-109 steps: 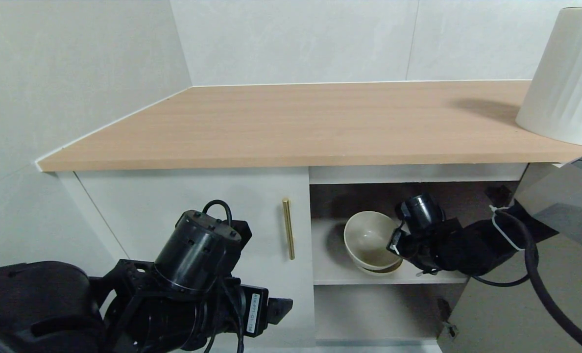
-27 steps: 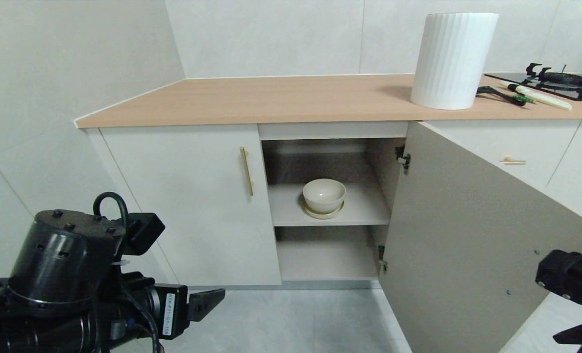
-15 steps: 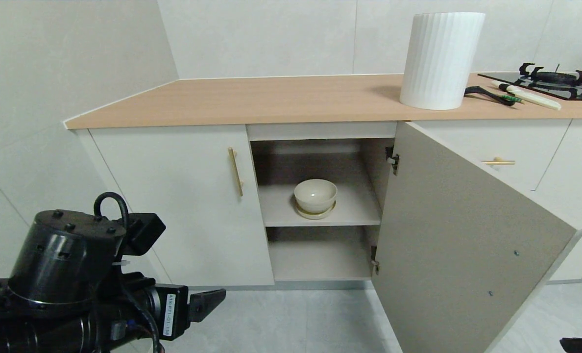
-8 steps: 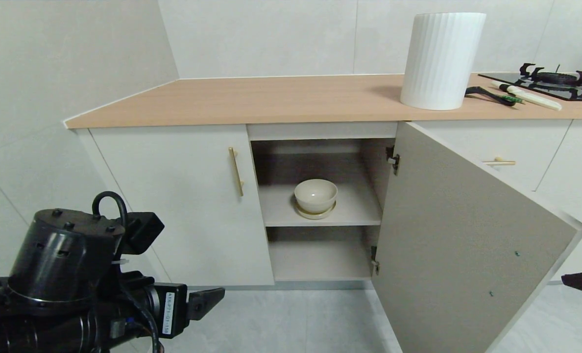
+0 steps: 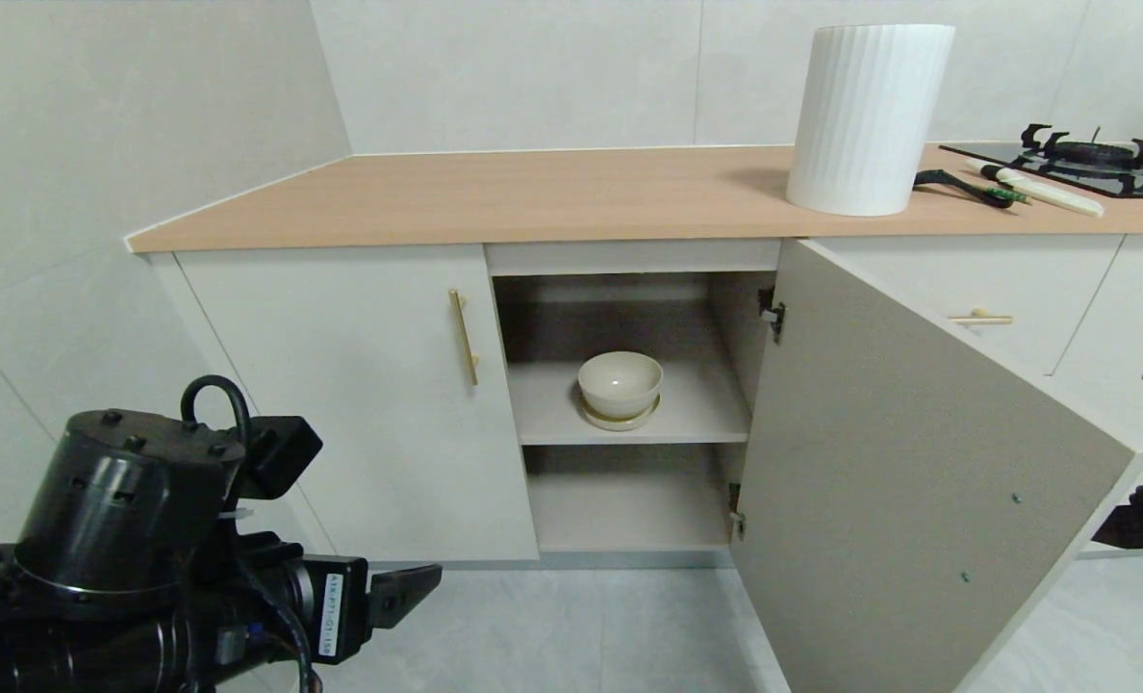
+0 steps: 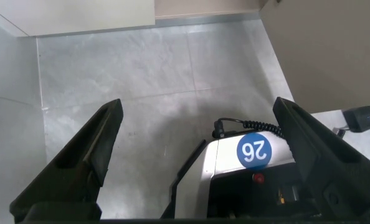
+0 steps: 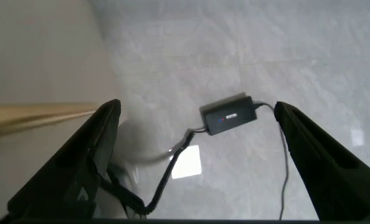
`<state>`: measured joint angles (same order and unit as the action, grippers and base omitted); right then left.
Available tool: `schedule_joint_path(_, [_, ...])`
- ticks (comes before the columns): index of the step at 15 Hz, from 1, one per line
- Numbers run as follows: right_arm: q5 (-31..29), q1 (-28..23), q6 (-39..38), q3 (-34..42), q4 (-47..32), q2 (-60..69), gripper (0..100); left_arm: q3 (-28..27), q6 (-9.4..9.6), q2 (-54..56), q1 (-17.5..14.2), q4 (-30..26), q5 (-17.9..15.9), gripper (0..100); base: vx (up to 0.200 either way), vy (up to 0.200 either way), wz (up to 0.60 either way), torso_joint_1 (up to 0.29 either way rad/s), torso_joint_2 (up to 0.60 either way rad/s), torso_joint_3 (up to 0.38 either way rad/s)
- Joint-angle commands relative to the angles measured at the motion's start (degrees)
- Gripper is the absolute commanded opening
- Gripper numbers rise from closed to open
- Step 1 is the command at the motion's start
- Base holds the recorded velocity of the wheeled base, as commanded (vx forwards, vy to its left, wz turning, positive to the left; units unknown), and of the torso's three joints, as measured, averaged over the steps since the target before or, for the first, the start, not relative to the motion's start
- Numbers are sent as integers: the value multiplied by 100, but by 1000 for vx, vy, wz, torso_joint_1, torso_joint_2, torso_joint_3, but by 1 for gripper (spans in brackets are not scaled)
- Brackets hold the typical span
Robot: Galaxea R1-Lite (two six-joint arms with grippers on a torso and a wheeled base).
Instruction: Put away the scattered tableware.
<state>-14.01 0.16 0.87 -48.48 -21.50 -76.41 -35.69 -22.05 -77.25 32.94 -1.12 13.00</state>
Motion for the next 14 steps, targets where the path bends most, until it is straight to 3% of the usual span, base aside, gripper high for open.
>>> schedule_joint_path(1, [144,19,1,14,41,-181,100,-8,-1,-9,2,-2,1,100,0,0,0,0,0,0])
schedule_joint_path(7, [390,292,-113,199,463,-243,100,-8,-1,-9,2,-2,1,100,0,0,0,0,0,0])
schedule_joint_path(11, [390,845,-491,234,472,-252,100,-17,-1,-9,2,-2,1,100,0,0,0,0,0,0])
schedule_joint_path(14, [399,1531,-948,287,533,-295,100,-17,-1,0,-7,-2,10,100,0,0,0,0,0,0])
